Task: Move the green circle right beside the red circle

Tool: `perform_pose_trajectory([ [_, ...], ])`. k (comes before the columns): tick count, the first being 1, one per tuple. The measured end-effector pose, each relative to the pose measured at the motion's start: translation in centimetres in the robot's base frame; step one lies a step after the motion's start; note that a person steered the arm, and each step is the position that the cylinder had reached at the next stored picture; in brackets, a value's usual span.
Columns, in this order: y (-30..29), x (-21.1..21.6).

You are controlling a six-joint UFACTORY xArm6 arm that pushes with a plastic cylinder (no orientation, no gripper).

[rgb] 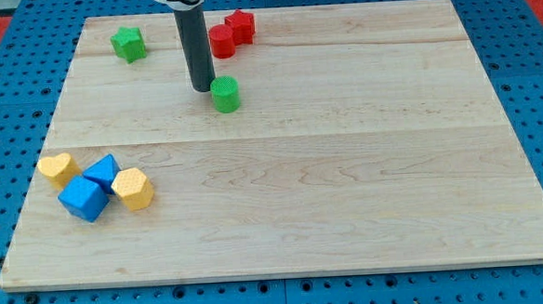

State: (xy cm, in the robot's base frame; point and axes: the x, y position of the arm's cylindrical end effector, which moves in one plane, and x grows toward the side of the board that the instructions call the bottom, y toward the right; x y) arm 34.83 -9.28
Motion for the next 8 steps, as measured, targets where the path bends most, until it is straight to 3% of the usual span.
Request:
perform_pose_trajectory([
  [1, -2.7, 1.1],
  [3, 2.9, 1.9],
  [4, 1.2, 4.0],
  [5, 5.5, 4.6],
  [6, 11.6, 2.9],
  [8, 12.3, -1.8],
])
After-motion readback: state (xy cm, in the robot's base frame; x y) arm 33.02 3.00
